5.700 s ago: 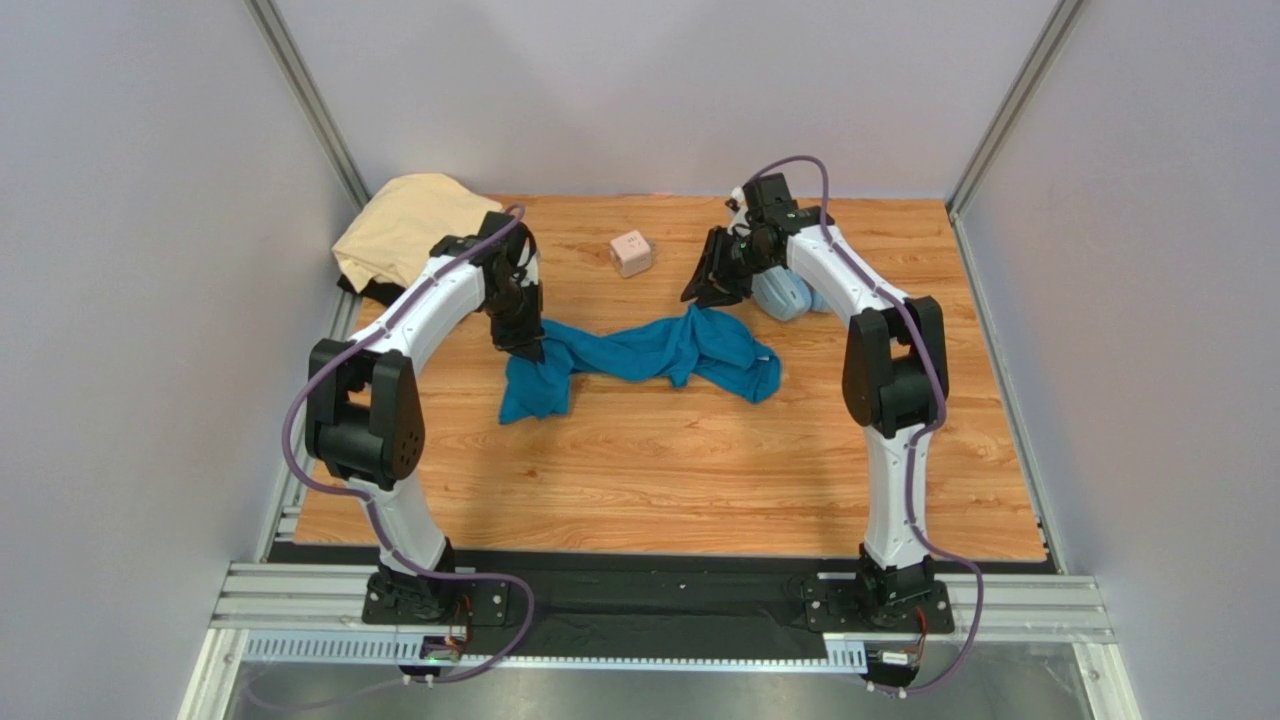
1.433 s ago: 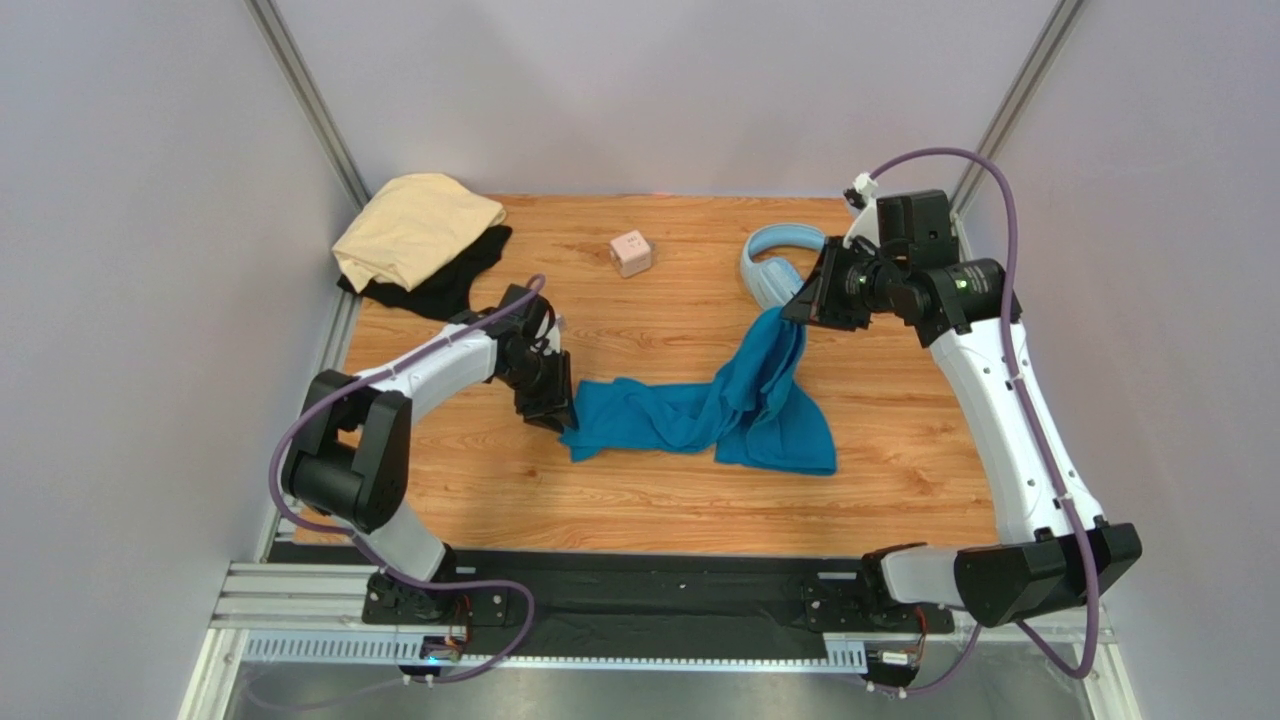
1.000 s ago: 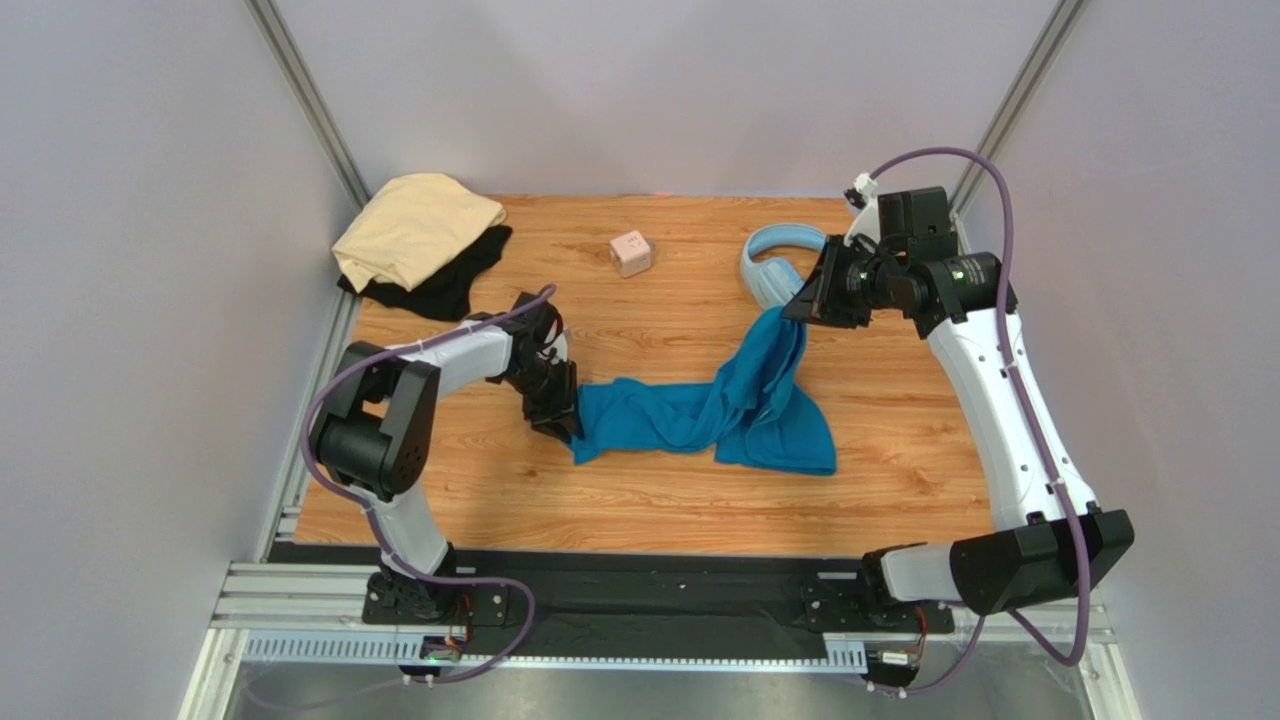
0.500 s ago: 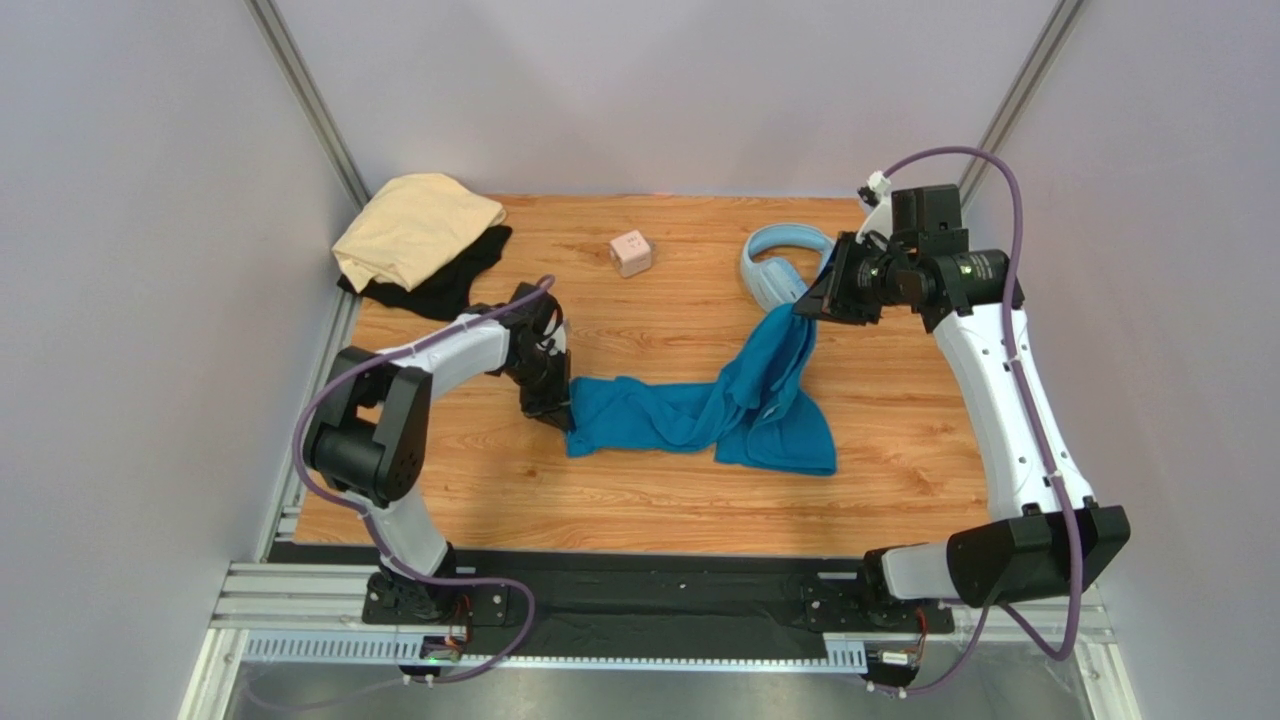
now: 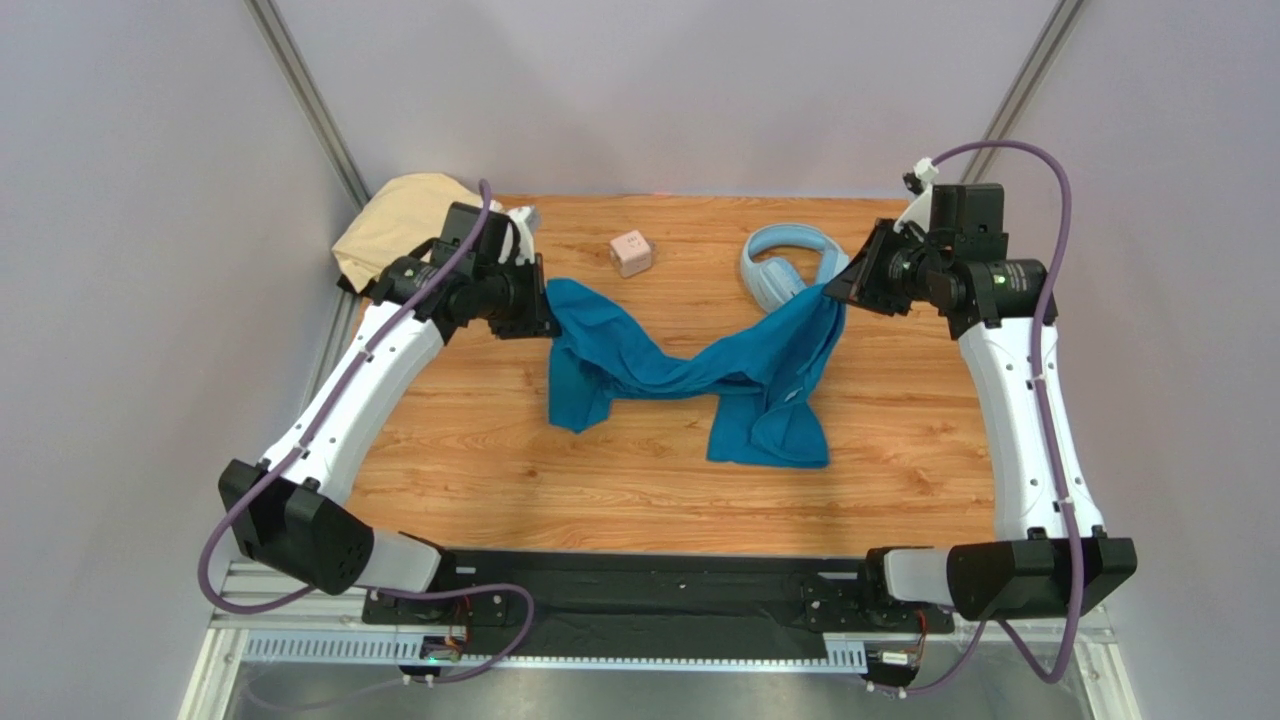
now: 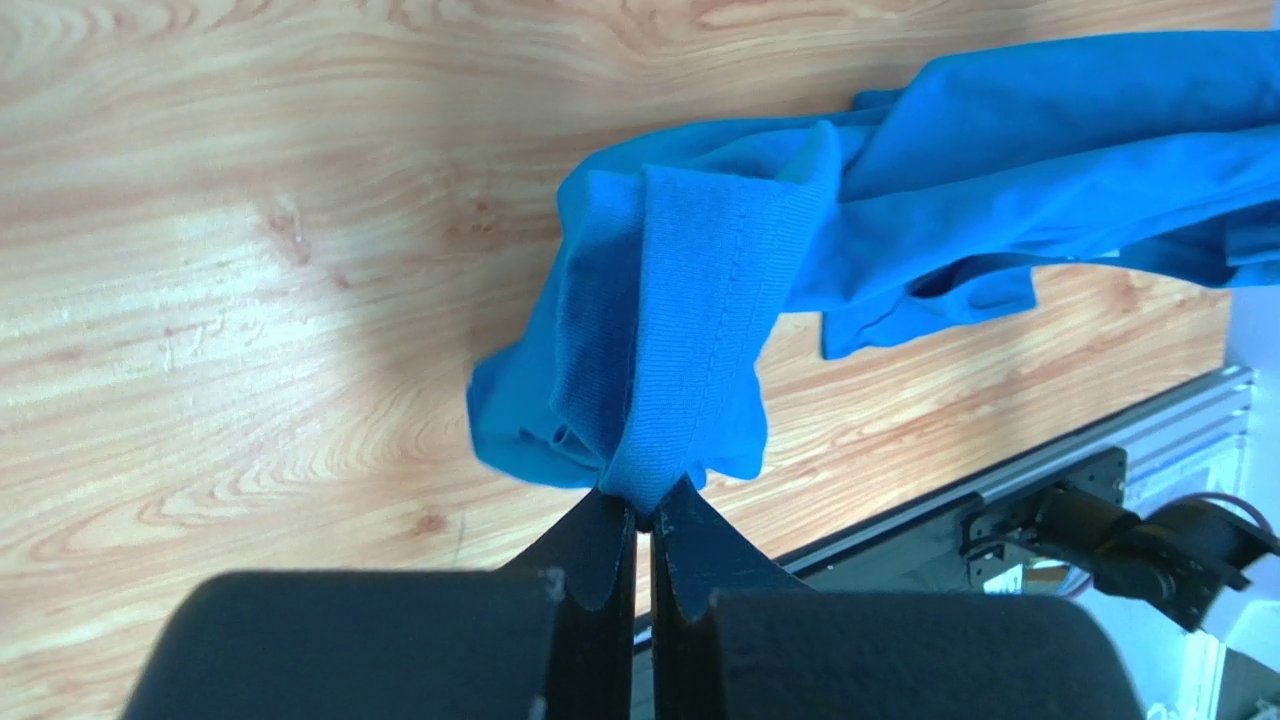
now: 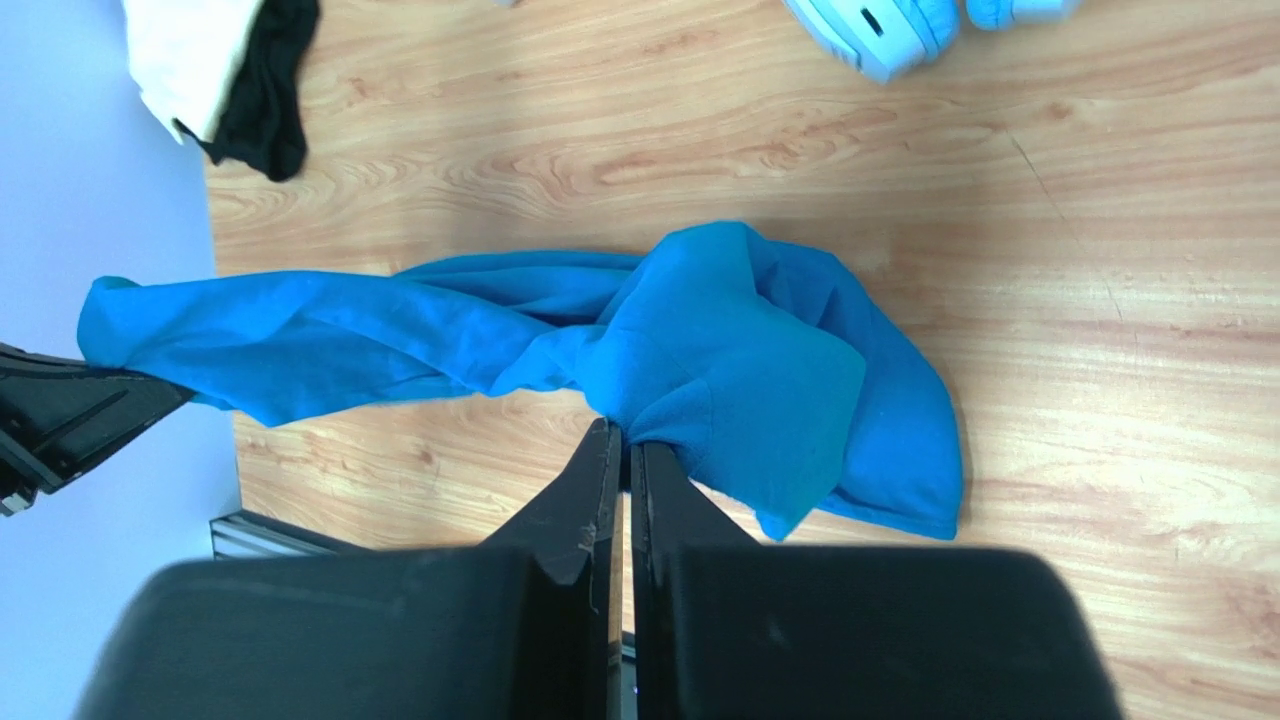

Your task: Fold and stack the t-shirts

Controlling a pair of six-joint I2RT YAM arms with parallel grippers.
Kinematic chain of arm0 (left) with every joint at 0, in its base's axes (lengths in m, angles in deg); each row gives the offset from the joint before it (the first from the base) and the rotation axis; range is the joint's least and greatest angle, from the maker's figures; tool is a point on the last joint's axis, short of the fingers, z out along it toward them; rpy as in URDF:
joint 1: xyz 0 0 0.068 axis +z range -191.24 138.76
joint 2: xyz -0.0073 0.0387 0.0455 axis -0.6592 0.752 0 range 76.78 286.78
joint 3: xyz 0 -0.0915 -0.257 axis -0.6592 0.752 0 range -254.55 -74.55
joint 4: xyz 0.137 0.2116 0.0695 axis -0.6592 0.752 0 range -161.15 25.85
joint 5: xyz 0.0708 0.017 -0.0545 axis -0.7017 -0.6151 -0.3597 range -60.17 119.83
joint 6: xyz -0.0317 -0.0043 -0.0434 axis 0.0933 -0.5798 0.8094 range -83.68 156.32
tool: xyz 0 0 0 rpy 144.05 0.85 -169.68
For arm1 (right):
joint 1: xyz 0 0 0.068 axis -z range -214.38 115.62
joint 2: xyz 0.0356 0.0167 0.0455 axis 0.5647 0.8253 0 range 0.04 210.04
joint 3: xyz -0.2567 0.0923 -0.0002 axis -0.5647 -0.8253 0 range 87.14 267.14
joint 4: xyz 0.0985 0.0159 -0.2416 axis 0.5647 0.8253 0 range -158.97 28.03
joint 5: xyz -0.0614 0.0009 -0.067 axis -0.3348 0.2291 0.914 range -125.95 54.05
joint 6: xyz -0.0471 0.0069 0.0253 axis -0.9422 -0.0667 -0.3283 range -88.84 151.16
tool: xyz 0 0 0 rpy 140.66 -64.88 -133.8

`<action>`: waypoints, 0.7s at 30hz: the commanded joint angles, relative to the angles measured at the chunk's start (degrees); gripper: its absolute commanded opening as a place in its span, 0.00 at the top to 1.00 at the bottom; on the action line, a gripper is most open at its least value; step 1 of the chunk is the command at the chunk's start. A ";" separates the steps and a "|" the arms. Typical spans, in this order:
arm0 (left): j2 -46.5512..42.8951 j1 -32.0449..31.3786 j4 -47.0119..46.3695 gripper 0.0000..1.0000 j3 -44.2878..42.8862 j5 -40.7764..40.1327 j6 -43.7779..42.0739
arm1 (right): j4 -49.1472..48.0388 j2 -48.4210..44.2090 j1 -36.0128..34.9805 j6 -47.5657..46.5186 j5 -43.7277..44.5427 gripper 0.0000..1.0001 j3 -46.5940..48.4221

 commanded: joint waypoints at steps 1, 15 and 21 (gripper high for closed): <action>1.64 -0.14 4.94 1.00 -3.17 2.38 -2.35 | -5.16 -1.39 0.11 2.84 -1.66 1.00 2.27; -1.72 1.00 7.66 0.92 -0.27 -0.70 -2.01 | -6.31 -1.40 0.11 4.51 -3.69 1.00 0.69; -1.07 1.00 2.67 0.88 7.28 5.02 -0.86 | -7.81 -0.95 0.11 4.61 -5.11 1.00 -1.34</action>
